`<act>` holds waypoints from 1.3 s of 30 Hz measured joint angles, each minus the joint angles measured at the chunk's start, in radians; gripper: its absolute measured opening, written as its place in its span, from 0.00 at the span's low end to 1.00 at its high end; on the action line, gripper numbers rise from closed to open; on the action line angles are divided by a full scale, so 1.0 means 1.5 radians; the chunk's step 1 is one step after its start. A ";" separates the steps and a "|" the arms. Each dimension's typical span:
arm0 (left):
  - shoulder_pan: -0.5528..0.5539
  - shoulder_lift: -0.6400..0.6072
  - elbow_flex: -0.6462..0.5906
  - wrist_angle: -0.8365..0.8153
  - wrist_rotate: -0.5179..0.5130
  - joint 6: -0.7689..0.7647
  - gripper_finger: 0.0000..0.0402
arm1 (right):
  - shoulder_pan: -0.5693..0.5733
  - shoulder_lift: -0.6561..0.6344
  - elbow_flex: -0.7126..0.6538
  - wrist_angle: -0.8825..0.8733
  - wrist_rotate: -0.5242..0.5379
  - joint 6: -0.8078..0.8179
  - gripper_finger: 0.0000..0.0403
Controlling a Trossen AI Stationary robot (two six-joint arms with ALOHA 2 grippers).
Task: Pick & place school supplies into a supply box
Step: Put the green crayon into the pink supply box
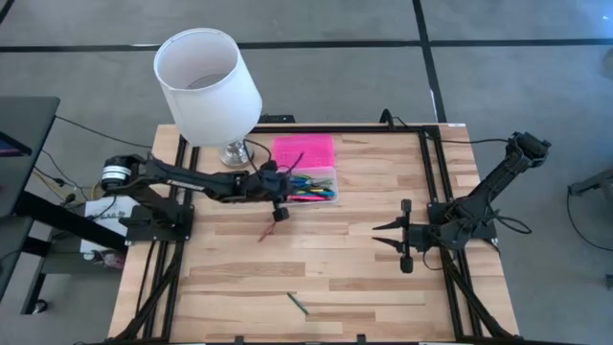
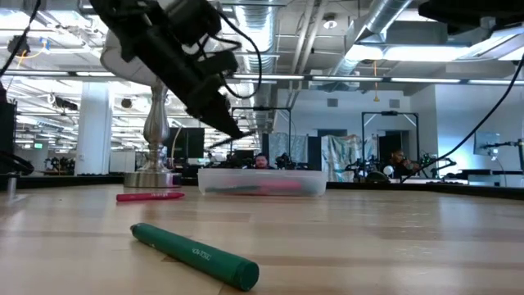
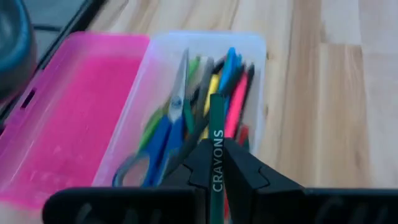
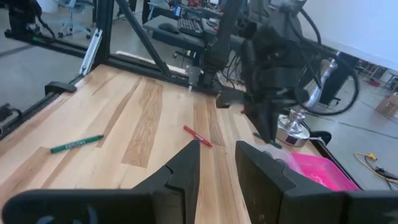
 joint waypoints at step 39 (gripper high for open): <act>-0.006 0.089 0.000 0.130 0.064 0.083 0.41 | -0.006 0.024 0.000 -0.025 -0.055 0.054 0.24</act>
